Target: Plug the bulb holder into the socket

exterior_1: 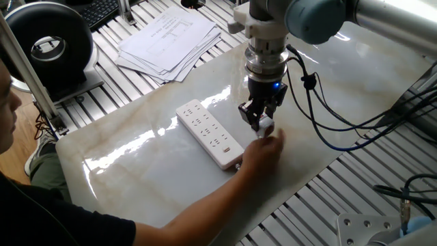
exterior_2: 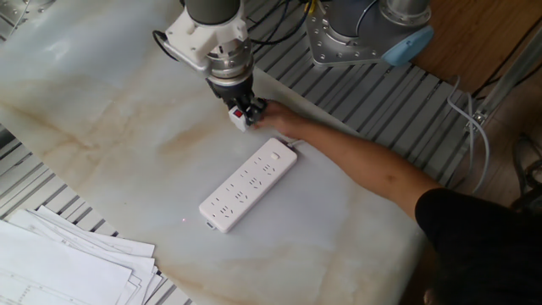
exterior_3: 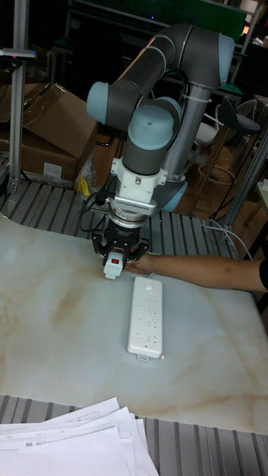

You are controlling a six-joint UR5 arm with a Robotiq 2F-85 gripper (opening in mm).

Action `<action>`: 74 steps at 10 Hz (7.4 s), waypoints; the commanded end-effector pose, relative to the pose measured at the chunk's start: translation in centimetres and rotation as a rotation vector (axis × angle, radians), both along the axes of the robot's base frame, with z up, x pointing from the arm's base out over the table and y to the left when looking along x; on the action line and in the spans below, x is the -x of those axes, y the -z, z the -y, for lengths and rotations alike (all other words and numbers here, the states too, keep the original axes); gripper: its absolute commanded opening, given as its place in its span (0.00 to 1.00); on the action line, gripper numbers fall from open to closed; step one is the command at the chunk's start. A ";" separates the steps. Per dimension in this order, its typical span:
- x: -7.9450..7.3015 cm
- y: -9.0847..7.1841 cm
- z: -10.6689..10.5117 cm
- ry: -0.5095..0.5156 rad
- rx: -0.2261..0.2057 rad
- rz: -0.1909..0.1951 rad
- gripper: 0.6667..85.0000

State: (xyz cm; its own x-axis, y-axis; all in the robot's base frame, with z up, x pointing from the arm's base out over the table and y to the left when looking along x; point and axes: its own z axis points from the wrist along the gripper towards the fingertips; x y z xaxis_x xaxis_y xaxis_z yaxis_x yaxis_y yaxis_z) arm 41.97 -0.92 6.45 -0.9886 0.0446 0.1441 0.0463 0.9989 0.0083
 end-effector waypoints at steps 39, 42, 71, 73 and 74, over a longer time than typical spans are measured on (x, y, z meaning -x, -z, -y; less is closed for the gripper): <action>-12.8 -3.9 -6.4 -1.704 -0.124 0.124 0.01; -13.3 -3.6 -6.7 -1.695 -0.119 0.135 0.01; -13.0 -1.7 -7.1 -1.491 -0.125 0.146 0.01; -12.8 -1.5 -7.1 -1.485 -0.124 0.148 0.01; -12.8 -1.4 -7.0 -1.488 -0.123 0.146 0.01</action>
State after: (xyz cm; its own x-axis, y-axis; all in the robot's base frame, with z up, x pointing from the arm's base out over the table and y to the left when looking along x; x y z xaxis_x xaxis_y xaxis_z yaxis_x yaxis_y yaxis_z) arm 54.80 5.98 7.96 -0.1179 -0.9928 -0.0196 -0.9930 0.1178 0.0085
